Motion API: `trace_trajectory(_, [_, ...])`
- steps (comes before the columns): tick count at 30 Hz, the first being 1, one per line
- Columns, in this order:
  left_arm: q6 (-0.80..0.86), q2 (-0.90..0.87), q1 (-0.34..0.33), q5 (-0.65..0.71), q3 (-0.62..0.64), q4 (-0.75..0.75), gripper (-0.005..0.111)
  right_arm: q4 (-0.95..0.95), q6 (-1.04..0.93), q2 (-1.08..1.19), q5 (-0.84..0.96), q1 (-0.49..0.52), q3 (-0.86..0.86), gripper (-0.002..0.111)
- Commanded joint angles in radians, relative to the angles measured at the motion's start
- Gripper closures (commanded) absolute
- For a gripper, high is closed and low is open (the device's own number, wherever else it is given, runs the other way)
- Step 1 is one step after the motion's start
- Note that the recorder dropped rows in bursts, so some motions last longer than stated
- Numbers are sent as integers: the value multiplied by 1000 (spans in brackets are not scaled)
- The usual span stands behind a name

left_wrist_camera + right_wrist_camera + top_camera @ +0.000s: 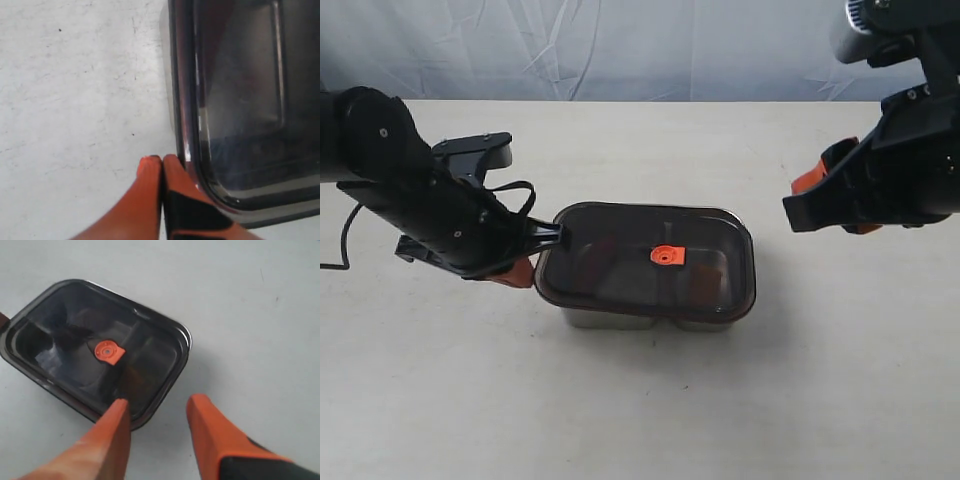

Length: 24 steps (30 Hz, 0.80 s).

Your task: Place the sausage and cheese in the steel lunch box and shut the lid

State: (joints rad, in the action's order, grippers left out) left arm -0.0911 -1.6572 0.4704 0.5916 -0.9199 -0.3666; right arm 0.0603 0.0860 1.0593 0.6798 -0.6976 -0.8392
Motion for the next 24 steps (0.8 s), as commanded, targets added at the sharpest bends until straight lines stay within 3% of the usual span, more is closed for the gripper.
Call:
trace_trajectory(1, [5, 7, 11, 47, -7, 33, 107, 0, 44, -2, 84, 0, -5, 69])
trace_trajectory(6, [5, 7, 11, 43, -7, 63, 107, -84, 44, 36, 103, 0, -3, 71])
trace_trajectory(11, [5, 7, 11, 41, -7, 110, 107, -212, -17, 116, 53, 0, 64, 109])
trace_trajectory(24, [5, 7, 11, -8, -7, 113, 107, -456, -250, 343, -17, 0, 107, 108])
